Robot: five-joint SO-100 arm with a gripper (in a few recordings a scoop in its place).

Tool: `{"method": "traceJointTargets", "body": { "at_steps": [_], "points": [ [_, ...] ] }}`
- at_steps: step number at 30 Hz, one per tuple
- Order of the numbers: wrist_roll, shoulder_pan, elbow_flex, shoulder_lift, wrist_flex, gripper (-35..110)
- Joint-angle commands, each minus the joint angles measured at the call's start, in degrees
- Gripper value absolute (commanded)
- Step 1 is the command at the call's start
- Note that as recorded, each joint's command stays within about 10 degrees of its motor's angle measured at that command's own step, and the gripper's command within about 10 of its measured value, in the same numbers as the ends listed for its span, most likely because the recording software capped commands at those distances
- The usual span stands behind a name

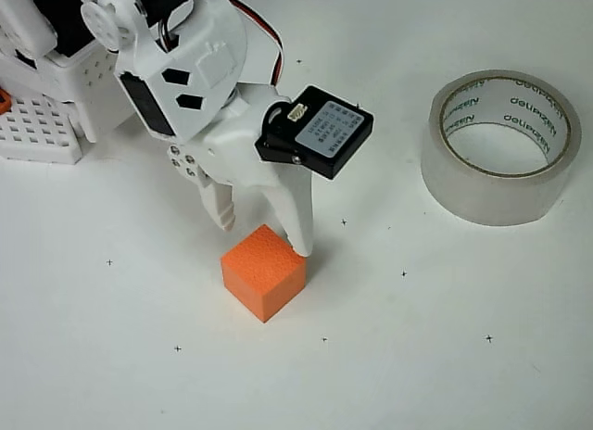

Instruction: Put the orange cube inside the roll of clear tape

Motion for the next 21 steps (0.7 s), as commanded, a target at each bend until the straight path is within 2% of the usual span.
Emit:
{"method": "traceJointTargets", "body": {
  "at_steps": [1,21],
  "points": [
    [-1.0,1.4,-6.2,-2.2,-0.6,46],
    [-2.8,3.0,-12.4,-16.5,-1.1,46]
  ]
}}
